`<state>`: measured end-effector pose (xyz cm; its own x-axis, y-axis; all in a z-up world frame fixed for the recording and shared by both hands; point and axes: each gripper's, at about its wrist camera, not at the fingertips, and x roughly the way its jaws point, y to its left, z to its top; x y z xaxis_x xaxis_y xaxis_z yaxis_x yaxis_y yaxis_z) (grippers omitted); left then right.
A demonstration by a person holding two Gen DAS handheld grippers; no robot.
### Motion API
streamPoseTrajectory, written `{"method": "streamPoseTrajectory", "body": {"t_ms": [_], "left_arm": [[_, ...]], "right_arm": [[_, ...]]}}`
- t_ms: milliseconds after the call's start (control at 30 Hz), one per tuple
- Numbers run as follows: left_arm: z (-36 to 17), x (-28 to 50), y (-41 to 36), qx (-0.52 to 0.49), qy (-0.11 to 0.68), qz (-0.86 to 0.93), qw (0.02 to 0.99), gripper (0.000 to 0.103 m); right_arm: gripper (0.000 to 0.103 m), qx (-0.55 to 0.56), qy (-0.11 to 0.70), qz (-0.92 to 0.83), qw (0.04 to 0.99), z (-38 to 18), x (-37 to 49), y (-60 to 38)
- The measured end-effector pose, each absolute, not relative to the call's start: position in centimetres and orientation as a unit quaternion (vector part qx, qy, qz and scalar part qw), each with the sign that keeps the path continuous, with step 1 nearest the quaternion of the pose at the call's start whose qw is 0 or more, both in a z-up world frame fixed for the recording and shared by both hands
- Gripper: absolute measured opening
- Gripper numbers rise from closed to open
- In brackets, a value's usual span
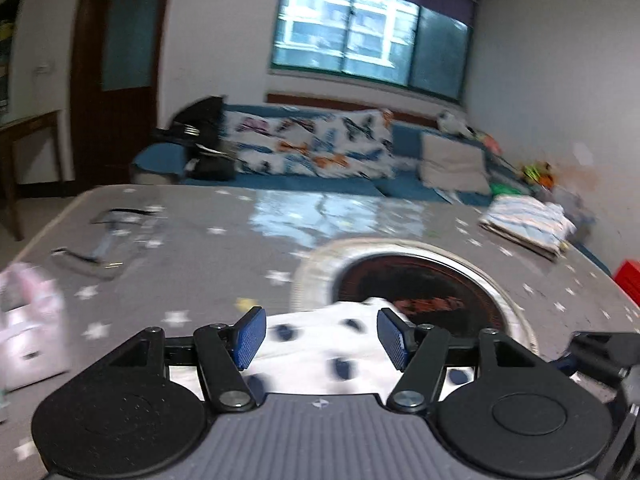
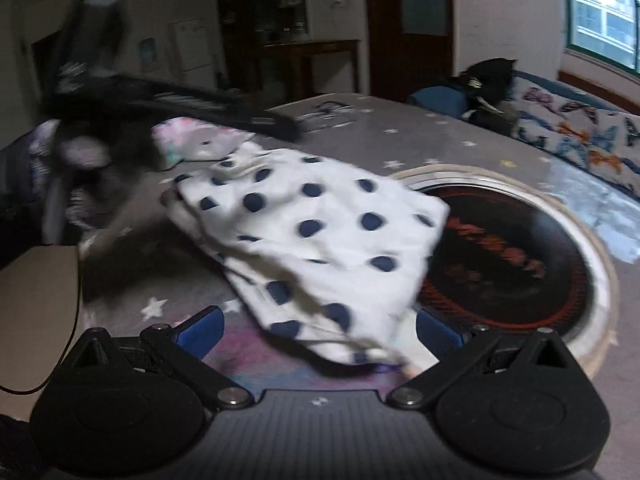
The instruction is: Fold clothes
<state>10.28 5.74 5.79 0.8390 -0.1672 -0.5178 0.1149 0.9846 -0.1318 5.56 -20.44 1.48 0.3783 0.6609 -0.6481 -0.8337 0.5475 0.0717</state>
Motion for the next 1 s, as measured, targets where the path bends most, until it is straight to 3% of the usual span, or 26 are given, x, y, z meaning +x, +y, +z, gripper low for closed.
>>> {"method": "streamPoseTrajectory", "body": {"t_ms": [467, 1000], "left_arm": [[-0.2, 15.0, -0.7, 0.020, 0.350, -0.103, 0.931, 0.062], [-0.1, 14.6, 0.0, 0.003, 0.339, -0.109, 0.934, 0.063]], "right_arm": [[0.103, -0.153, 0.328, 0.510, 0.780, 0.0, 3.0, -19.9], [0.103, -0.150, 0.312, 0.500, 0.794, 1.4, 4.4, -19.3]]}}
